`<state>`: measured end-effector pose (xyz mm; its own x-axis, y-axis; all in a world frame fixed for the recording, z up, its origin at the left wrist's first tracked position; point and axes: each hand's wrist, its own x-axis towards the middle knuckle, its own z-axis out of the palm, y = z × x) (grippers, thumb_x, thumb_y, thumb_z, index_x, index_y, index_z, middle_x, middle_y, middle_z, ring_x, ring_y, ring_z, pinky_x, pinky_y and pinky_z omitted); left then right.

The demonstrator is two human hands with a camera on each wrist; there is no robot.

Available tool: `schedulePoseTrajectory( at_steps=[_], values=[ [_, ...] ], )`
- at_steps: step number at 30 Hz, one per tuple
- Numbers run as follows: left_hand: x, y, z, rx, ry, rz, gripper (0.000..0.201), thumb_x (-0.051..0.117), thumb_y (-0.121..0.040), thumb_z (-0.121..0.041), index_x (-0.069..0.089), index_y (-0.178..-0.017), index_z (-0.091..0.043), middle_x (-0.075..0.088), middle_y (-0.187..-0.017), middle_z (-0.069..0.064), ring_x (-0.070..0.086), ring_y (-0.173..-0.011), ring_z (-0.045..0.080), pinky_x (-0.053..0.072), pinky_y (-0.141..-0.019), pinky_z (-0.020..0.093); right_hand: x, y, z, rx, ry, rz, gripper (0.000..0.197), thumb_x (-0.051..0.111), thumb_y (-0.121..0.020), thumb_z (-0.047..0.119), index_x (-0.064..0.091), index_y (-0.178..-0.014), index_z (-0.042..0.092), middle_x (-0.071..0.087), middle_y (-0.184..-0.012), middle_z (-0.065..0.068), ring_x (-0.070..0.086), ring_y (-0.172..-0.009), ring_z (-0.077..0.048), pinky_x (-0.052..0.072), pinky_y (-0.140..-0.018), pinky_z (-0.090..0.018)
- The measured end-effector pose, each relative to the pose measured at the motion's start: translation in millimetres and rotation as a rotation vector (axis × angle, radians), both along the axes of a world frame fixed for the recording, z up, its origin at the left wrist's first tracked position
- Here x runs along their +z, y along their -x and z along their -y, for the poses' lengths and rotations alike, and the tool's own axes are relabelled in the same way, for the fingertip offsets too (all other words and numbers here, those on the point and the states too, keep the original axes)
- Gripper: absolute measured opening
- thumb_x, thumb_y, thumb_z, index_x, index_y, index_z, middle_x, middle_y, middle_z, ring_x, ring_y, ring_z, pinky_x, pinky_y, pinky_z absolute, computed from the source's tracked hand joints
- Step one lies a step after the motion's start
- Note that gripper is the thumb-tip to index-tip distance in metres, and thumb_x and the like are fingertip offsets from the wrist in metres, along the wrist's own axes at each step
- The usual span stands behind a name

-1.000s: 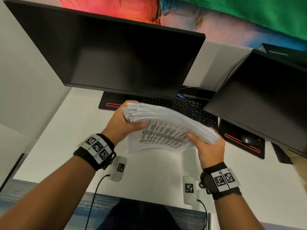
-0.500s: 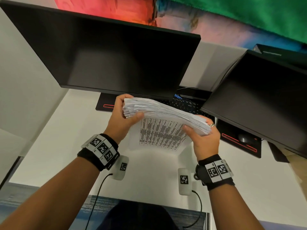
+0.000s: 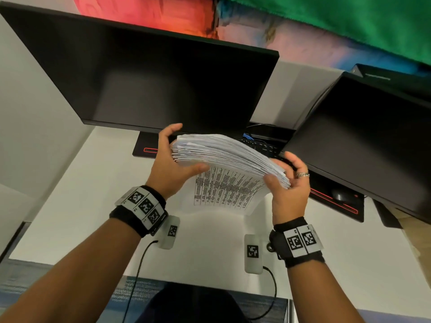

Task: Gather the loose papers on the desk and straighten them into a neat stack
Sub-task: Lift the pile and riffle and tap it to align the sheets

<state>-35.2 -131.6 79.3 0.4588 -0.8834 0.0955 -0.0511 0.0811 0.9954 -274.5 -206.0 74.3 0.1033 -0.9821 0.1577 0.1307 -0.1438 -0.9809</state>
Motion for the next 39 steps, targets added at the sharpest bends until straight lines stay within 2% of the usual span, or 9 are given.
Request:
schedulePoseTrajectory(
  at_steps=[3, 10, 14, 17, 20, 23, 28, 33, 39],
  values=[
    [-3, -8, 0, -0.012, -0.098, 0.070, 0.056, 0.081, -0.072, -0.003, 0.054, -0.118, -0.020, 0.069, -0.101, -0.005, 0.071, -0.094, 0.009, 0.059, -0.076, 0.022, -13, 13, 2, 0.065, -0.055, -0.160, 0.076, 0.084, -0.065, -0.010, 0.051, -0.130, 0.010, 0.069, -0.104, 0.000, 0.071, -0.095, -0.009, 0.059, -0.078, -0.023],
    [0, -3, 8, 0.009, -0.071, 0.059, 0.029, 0.081, -0.072, -0.009, 0.072, -0.093, -0.027, 0.076, -0.086, -0.018, 0.073, -0.087, 0.005, 0.060, -0.080, 0.028, -9, 8, 13, 0.031, -0.034, -0.300, 0.023, 0.083, -0.075, 0.011, 0.073, -0.095, 0.018, 0.076, -0.085, 0.006, 0.073, -0.087, -0.010, 0.059, -0.075, -0.022],
    [-12, 0, -10, -0.054, -0.008, 0.059, 0.055, 0.088, -0.061, -0.029, 0.068, -0.107, -0.007, 0.074, -0.101, 0.002, 0.072, -0.096, 0.021, 0.060, -0.081, 0.036, -19, 20, -6, 0.014, -0.005, -0.206, 0.039, 0.084, -0.069, 0.003, 0.071, -0.101, 0.020, 0.077, -0.094, 0.004, 0.073, -0.092, -0.013, 0.059, -0.078, -0.023],
    [-32, 0, -18, -0.124, -0.081, 0.004, 0.066, 0.091, -0.059, -0.020, 0.054, -0.114, -0.012, 0.069, -0.105, 0.000, 0.068, -0.099, 0.027, 0.057, -0.084, 0.047, -34, 23, -9, 0.095, -0.055, -0.175, 0.071, 0.085, -0.062, -0.003, 0.056, -0.126, 0.005, 0.072, -0.106, -0.013, 0.071, -0.099, -0.021, 0.057, -0.084, -0.024],
    [-32, 4, -11, -0.134, -0.110, 0.241, 0.047, 0.084, -0.072, -0.012, 0.065, -0.104, -0.041, 0.071, -0.101, -0.021, 0.068, -0.097, 0.004, 0.057, -0.086, 0.027, -29, 16, -7, 0.106, -0.077, -0.297, 0.045, 0.084, -0.069, 0.001, 0.066, -0.110, 0.008, 0.074, -0.092, 0.001, 0.071, -0.084, -0.006, 0.060, -0.077, -0.030],
    [-20, 13, -6, 0.020, -0.113, 0.299, 0.030, 0.081, -0.076, -0.018, 0.070, -0.102, -0.029, 0.070, -0.094, -0.022, 0.064, -0.090, -0.013, 0.049, -0.078, 0.005, -18, 12, -4, 0.049, -0.075, -0.331, 0.026, 0.081, -0.077, 0.010, 0.069, -0.084, 0.032, 0.072, -0.072, 0.022, 0.067, -0.070, 0.005, 0.057, -0.066, -0.022],
    [-27, 38, -20, 0.243, -0.055, 0.535, 0.026, 0.072, -0.087, -0.021, 0.069, -0.108, -0.006, 0.072, -0.098, 0.000, 0.067, -0.087, 0.002, 0.055, -0.078, 0.017, -20, 7, -26, 0.011, -0.069, -0.250, 0.026, 0.077, -0.082, 0.018, 0.071, -0.074, 0.042, 0.071, -0.070, 0.022, 0.067, -0.066, 0.006, 0.054, -0.059, -0.012],
    [-35, 32, -23, 0.117, -0.142, 0.511, 0.051, 0.066, -0.083, -0.050, 0.067, -0.116, -0.010, 0.066, -0.109, -0.007, 0.056, -0.097, -0.013, 0.042, -0.083, 0.001, -32, 2, -30, -0.023, -0.197, -0.179, 0.048, 0.083, -0.075, 0.014, 0.064, -0.119, 0.017, 0.072, -0.105, 0.004, 0.070, -0.096, -0.002, 0.058, -0.078, -0.019],
    [-15, 20, -11, 0.053, -0.012, 0.250, 0.036, 0.078, -0.077, -0.014, 0.069, -0.112, -0.015, 0.070, -0.107, -0.013, 0.066, -0.100, -0.004, 0.053, -0.085, 0.014, -15, 7, -23, 0.000, -0.211, -0.152, 0.036, 0.081, -0.073, 0.001, 0.068, -0.094, 0.027, 0.076, -0.083, 0.019, 0.074, -0.083, -0.002, 0.058, -0.071, -0.018]
  ],
)
